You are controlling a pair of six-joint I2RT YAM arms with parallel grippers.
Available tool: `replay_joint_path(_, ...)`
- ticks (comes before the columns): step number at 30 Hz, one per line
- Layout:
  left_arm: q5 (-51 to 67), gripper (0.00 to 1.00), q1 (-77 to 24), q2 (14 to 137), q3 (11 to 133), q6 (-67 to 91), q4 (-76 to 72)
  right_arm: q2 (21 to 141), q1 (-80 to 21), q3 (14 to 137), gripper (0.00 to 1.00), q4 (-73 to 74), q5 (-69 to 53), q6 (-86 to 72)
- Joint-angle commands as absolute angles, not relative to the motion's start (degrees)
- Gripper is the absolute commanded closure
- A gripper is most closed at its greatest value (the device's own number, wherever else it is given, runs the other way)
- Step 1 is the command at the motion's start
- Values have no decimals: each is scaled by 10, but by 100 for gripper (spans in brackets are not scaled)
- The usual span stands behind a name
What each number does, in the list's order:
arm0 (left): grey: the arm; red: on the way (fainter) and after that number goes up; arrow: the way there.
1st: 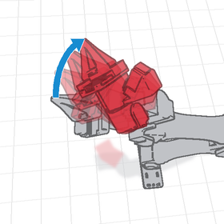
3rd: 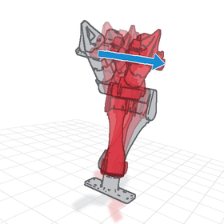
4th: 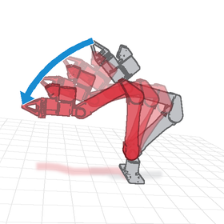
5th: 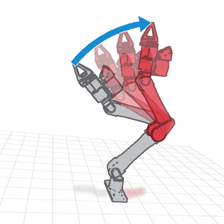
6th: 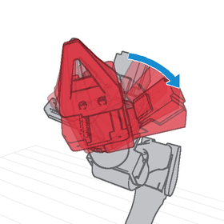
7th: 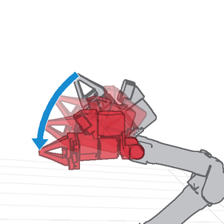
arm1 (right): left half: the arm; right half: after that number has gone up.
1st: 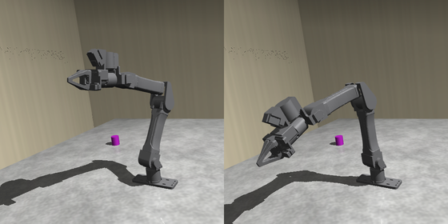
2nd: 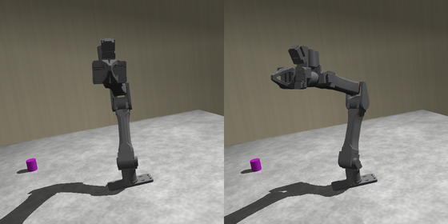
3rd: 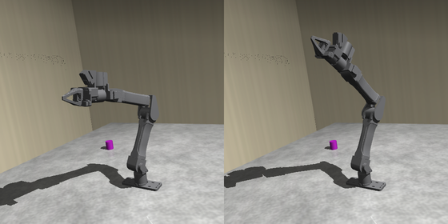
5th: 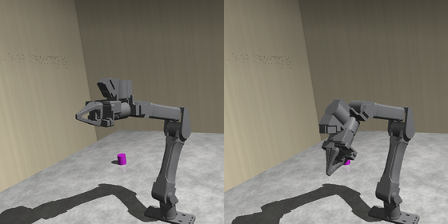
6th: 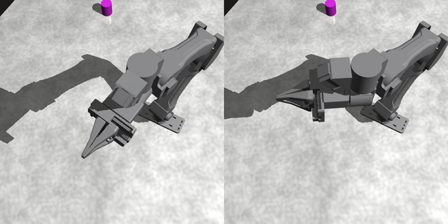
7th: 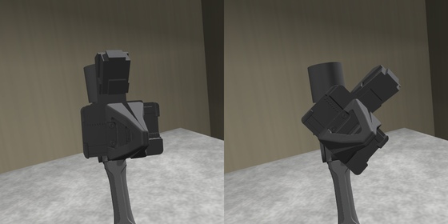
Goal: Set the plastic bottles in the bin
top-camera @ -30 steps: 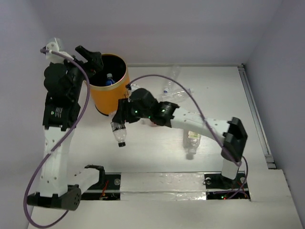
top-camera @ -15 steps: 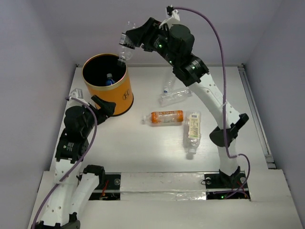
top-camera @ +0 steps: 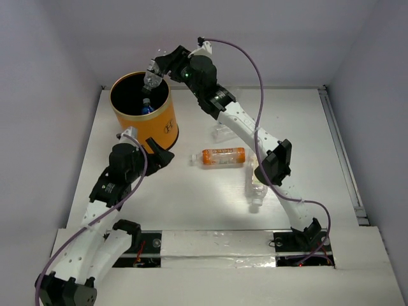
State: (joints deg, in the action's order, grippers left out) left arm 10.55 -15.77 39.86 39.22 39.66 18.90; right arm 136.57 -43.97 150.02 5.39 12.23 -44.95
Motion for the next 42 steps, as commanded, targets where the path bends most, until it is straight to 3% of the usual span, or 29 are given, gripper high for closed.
replay_joint_path(1,108,24,-182,408,384,390,149,1347,-443,1519,49,-25,153,-430)
replay_joint_path(4,100,23,-209,438,385,373,135,1348,-449,1503,28,-20,138,-410)
replay_joint_path(7,93,23,-238,458,394,361,124,1345,-460,1492,16,-17,127,-400)
replay_joint_path(11,82,22,-257,477,394,345,112,1340,-460,1486,9,-3,122,-391)
replay_joint_path(14,83,22,-270,495,392,328,106,1324,-460,1477,10,21,120,-379)
replay_joint_path(16,81,22,-275,515,406,313,106,1275,-460,1432,18,18,121,-360)
replay_joint_path(17,80,22,-291,525,415,289,111,1252,-460,1409,42,13,125,-352)
replay_joint_path(20,76,22,-315,570,457,243,118,1124,-453,1274,92,13,124,-312)
replay_joint_path(22,52,22,-344,608,496,168,128,1005,-447,1128,98,11,126,-294)
replay_joint_path(25,41,22,-367,652,541,114,122,879,-424,959,97,15,127,-315)
replay_joint_path(29,61,19,-382,711,581,36,90,692,-397,663,93,76,146,-383)
replay_joint_path(33,84,17,-399,797,633,-12,83,499,-385,490,88,157,172,-488)
replay_joint_path(37,86,17,-413,903,713,-32,86,355,-385,376,76,196,155,-572)
replay_joint_path(40,90,17,-426,962,766,-46,92,285,-385,341,52,249,168,-610)
replay_joint_path(41,91,17,-432,975,779,-49,99,273,-385,338,36,275,172,-613)
replay_joint_path(42,91,16,-439,989,792,-59,102,264,-385,339,30,290,183,-615)
